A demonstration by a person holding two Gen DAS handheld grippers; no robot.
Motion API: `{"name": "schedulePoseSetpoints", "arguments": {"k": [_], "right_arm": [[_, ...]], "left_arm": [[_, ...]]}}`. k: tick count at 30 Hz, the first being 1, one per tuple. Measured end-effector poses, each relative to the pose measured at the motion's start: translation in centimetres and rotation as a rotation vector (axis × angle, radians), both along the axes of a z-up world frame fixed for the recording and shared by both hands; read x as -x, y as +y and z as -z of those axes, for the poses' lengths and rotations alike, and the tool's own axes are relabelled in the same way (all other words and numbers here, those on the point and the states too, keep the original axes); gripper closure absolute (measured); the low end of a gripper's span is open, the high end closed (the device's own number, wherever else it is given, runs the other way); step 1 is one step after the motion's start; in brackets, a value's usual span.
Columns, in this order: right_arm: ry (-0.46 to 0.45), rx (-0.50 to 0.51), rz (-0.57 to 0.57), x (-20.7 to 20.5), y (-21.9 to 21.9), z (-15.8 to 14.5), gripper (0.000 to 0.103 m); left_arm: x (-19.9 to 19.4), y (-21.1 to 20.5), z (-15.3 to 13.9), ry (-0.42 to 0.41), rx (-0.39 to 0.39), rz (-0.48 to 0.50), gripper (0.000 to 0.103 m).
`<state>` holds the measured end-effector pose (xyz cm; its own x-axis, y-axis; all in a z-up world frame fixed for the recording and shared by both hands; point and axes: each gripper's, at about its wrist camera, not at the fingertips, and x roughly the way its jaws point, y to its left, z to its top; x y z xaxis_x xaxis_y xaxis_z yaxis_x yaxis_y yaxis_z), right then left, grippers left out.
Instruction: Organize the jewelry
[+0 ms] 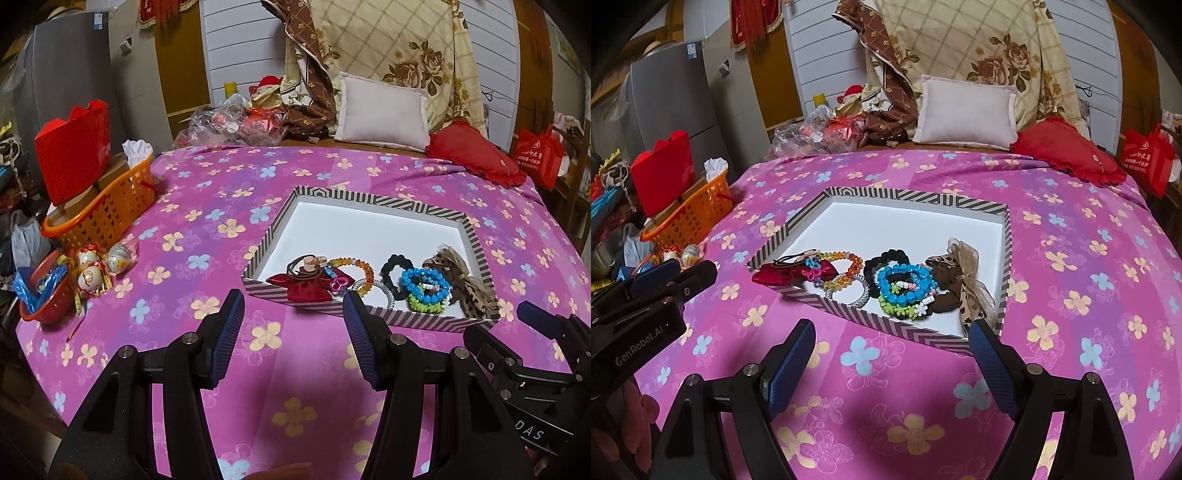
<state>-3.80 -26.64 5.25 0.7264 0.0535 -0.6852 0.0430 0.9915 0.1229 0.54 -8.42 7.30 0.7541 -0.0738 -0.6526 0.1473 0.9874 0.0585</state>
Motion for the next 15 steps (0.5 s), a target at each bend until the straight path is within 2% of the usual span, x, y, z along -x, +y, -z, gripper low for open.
{"name": "schedulePoseSetpoints", "arguments": {"k": [15], "right_arm": [[0.014, -0.004, -0.002, -0.25, -0.02, 0.75, 0.02]], "left_arm": [[-0.65, 0.05, 0.8, 0.025, 0.005, -0.002, 0.048]]}}
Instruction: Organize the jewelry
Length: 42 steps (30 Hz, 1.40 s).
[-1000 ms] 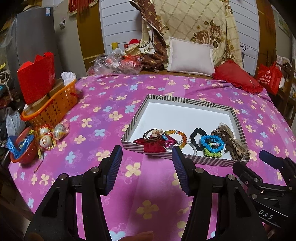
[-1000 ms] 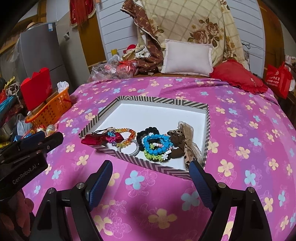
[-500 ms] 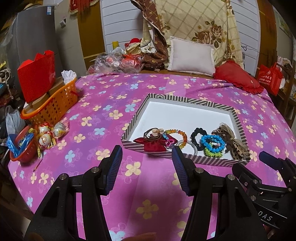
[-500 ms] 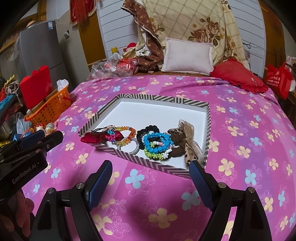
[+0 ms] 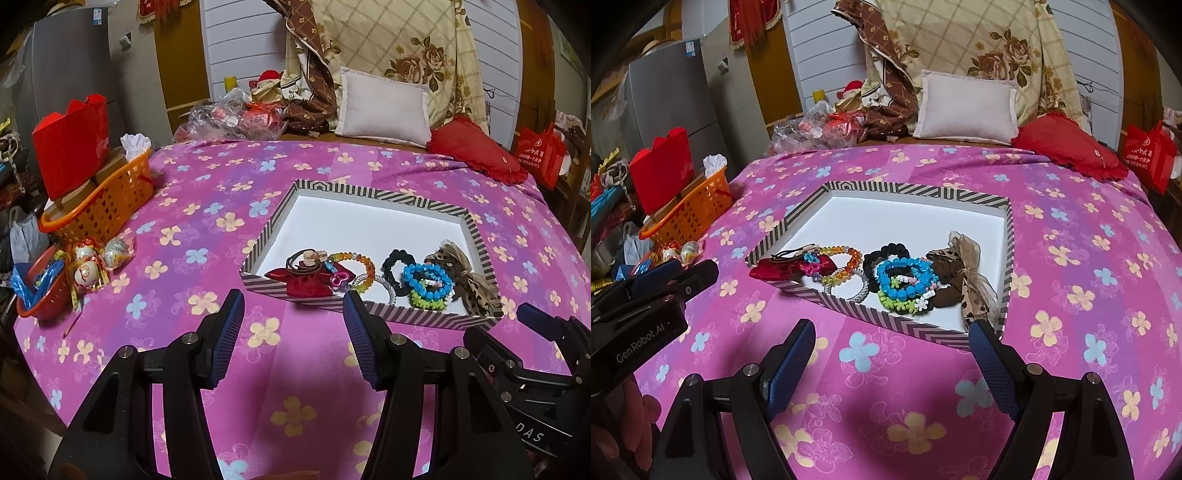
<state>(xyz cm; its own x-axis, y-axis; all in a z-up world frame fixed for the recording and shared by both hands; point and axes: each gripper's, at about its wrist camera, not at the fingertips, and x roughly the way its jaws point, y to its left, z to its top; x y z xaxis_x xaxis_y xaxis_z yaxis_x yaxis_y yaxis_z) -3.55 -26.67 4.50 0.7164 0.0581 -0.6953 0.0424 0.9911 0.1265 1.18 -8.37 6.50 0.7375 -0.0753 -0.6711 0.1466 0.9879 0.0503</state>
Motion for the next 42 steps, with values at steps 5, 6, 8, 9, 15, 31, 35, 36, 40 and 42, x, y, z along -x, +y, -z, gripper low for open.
{"name": "schedulePoseSetpoints", "arguments": {"k": [5, 6, 8, 9, 15, 31, 35, 36, 40, 42], "right_arm": [[-0.001, -0.005, 0.003, 0.01, -0.19, 0.12, 0.02], [0.0, -0.005, 0.003, 0.0, -0.2, 0.13, 0.02], [0.002, -0.006, 0.004, -0.05, -0.35, 0.2, 0.02], [0.004, -0.007, 0.004, -0.1, -0.43, 0.25, 0.02], [0.012, -0.01, 0.004, -0.26, -0.58, 0.48, 0.02], [0.022, -0.016, 0.006, -0.44, -0.74, 0.74, 0.02], [0.023, -0.017, 0.006, -0.44, -0.76, 0.75, 0.02], [0.023, -0.016, 0.006, -0.44, -0.77, 0.76, 0.02], [0.024, -0.016, 0.006, -0.45, -0.79, 0.77, 0.02], [0.026, -0.017, 0.007, -0.46, -0.79, 0.93, 0.02]], "left_arm": [[-0.06, -0.18, 0.15, 0.005, -0.002, 0.002, 0.048], [-0.05, -0.19, 0.15, 0.005, -0.002, 0.003, 0.048], [-0.09, -0.22, 0.19, 0.004, -0.003, 0.004, 0.048], [-0.09, -0.22, 0.19, 0.004, -0.003, 0.003, 0.048], [-0.34, -0.34, 0.4, 0.012, -0.005, 0.005, 0.048], [-0.69, -0.29, 0.87, 0.024, -0.009, 0.008, 0.048], [-0.7, -0.27, 0.9, 0.025, -0.008, 0.007, 0.048], [-0.71, -0.29, 0.86, 0.024, -0.009, 0.008, 0.048], [-0.72, -0.3, 0.84, 0.024, -0.01, 0.009, 0.048], [-0.75, -0.27, 0.9, 0.025, -0.011, 0.009, 0.048]]}}
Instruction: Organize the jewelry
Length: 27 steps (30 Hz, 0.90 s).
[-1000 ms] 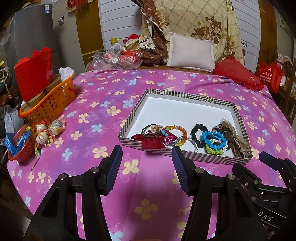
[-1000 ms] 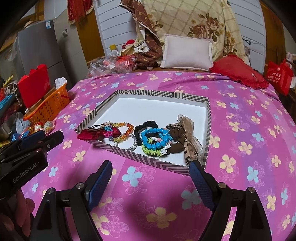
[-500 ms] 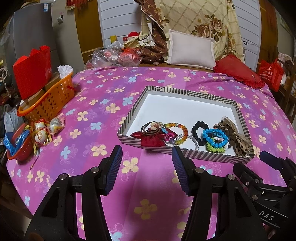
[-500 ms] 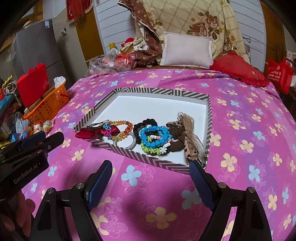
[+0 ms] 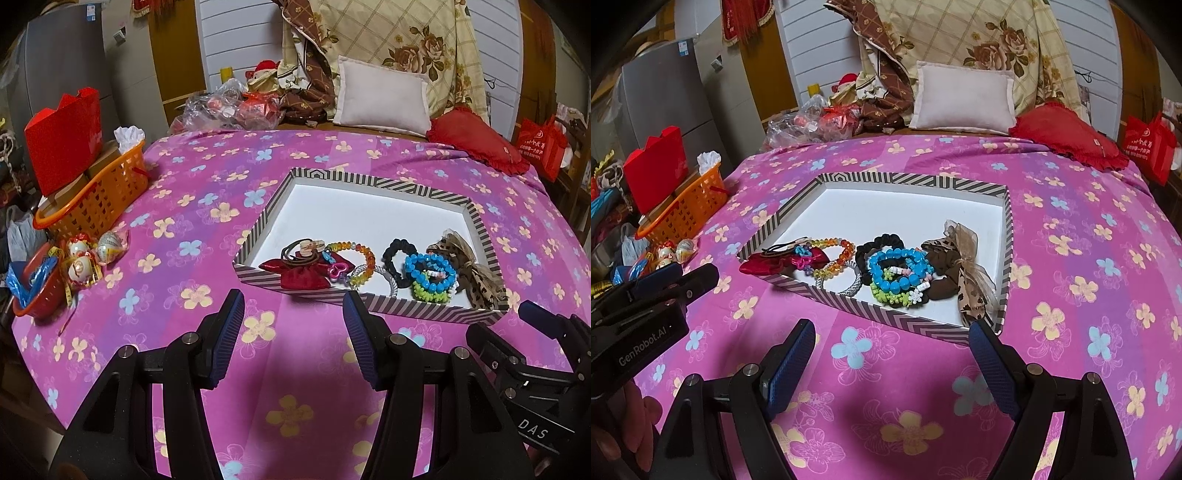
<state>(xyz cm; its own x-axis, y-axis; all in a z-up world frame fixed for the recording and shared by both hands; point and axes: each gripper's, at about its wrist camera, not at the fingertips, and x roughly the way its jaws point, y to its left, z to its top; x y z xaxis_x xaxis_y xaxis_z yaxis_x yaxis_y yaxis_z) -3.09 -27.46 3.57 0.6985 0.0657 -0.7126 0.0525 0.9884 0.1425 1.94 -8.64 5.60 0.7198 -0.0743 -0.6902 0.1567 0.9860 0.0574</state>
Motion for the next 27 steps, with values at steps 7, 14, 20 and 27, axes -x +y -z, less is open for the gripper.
{"name": "schedulePoseSetpoints", "arguments": {"k": [7, 14, 20, 27], "right_arm": [[0.003, 0.0, 0.001, 0.0, 0.0, 0.3, 0.02], [0.008, -0.002, 0.002, 0.0, 0.0, 0.5, 0.02], [0.01, 0.001, -0.002, 0.0, 0.1, 0.8, 0.02], [0.013, 0.001, -0.005, -0.1, 0.2, 0.8, 0.02]], "left_arm": [[0.1, 0.0, 0.3, 0.003, 0.0, 0.0, 0.048], [0.2, 0.0, 0.5, 0.006, 0.0, 0.0, 0.048], [0.1, -0.1, 0.7, 0.009, 0.0, 0.0, 0.048], [0.4, 0.0, 1.3, 0.011, 0.007, 0.004, 0.048]]}}
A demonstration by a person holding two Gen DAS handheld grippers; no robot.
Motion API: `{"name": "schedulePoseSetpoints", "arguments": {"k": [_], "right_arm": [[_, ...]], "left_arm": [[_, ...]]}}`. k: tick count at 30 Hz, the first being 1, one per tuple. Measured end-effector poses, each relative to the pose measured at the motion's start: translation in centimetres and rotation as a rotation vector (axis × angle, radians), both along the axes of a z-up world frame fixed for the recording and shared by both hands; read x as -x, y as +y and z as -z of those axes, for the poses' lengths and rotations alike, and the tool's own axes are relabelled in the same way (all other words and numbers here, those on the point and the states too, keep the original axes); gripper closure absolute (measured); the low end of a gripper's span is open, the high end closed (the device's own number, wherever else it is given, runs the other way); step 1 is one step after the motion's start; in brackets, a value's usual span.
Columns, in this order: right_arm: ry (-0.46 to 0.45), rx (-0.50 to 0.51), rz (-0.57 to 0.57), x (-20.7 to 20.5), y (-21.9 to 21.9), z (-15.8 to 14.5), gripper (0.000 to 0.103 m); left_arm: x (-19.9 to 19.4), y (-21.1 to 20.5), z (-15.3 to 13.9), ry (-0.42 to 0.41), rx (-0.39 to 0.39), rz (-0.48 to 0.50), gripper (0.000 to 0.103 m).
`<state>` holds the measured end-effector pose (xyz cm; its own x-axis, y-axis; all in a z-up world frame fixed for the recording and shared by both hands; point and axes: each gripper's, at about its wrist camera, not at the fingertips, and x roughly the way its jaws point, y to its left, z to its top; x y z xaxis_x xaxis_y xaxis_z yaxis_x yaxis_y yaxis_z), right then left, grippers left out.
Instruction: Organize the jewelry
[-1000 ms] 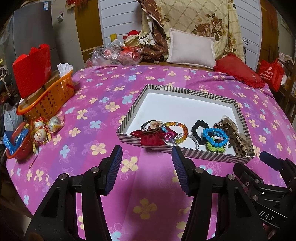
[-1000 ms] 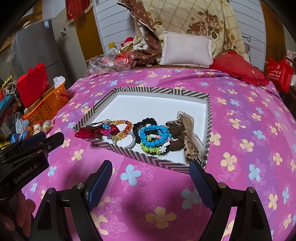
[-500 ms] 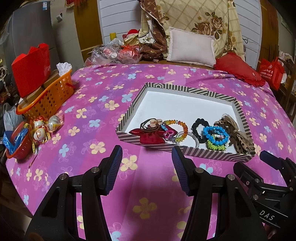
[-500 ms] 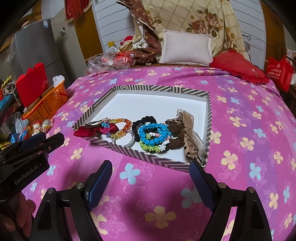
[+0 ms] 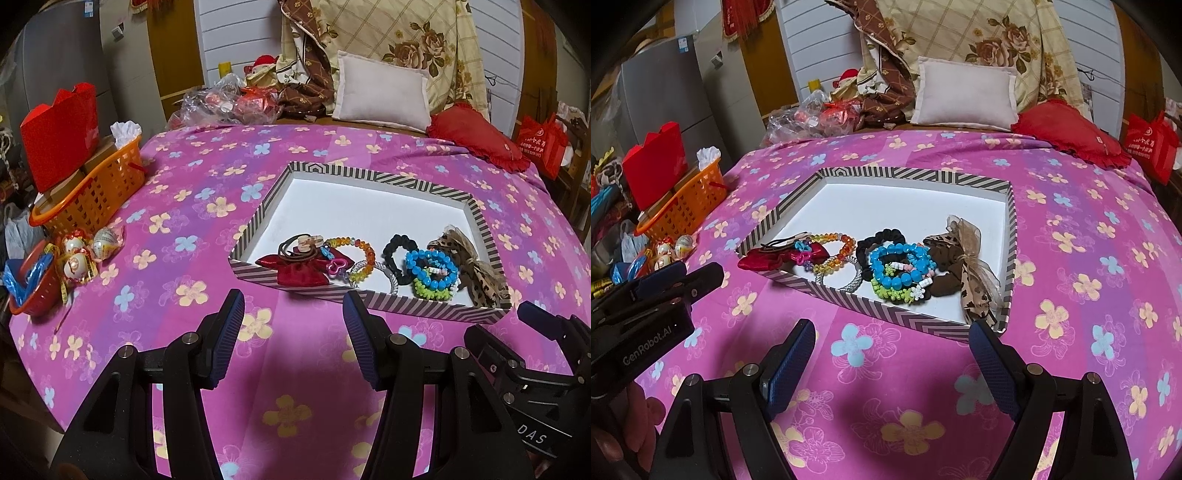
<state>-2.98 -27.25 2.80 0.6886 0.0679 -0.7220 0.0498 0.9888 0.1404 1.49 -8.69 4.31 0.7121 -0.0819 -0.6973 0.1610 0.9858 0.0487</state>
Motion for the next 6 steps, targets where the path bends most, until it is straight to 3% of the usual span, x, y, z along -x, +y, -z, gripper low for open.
{"name": "schedulePoseSetpoints", "arguments": {"k": [6], "right_arm": [[0.0, 0.004, 0.011, 0.35, -0.71, -0.12, 0.02]], "left_arm": [[-0.57, 0.61, -0.12, 0.025, 0.009, -0.009, 0.048]]}}
